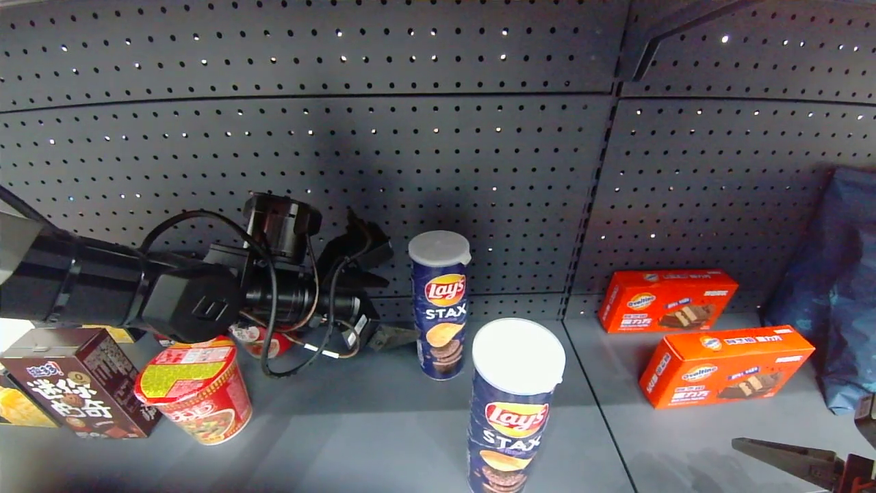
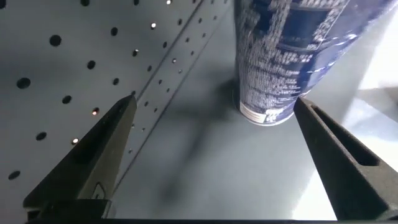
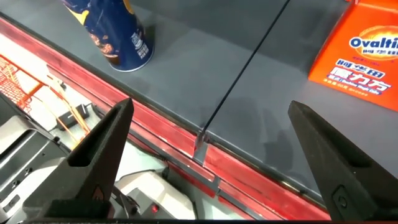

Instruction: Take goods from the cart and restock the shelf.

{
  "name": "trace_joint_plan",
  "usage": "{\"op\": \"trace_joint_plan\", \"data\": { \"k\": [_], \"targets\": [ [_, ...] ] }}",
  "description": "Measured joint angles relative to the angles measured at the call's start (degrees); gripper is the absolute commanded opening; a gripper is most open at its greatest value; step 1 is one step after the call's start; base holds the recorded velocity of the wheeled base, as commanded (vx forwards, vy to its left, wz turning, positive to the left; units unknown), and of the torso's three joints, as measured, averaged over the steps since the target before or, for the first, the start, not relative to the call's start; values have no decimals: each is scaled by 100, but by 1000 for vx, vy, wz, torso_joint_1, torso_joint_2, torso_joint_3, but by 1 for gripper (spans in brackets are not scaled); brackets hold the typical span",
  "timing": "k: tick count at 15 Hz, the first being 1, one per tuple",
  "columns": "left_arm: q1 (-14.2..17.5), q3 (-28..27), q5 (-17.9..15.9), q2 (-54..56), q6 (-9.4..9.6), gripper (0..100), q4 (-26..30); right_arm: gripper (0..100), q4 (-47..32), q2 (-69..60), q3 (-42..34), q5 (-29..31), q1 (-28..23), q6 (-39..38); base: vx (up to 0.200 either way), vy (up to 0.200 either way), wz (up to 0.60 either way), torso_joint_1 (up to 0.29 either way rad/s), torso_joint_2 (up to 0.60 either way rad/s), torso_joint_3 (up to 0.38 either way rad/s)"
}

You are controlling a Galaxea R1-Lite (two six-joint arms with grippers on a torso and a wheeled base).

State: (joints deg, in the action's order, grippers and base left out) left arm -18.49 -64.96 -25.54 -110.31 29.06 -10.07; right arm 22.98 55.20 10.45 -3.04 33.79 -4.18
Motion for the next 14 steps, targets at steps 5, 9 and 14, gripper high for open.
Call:
{"op": "trace_joint_plan", "data": {
  "k": [5,9,14],
  "targets": [
    [17,88,28,6,-6,100,-18,100,-5,-5,10,2,24,2,0,0,0,0,0,0],
    [17,455,110,728,-79,100,50,100,-49,369,424,104,40,6,0,0,0,0,0,0],
    [22,1543,239,2109,-126,100,90,100,-210,1699,1111,741,217,-49,0,0,0,0,0,0]
  ]
}}
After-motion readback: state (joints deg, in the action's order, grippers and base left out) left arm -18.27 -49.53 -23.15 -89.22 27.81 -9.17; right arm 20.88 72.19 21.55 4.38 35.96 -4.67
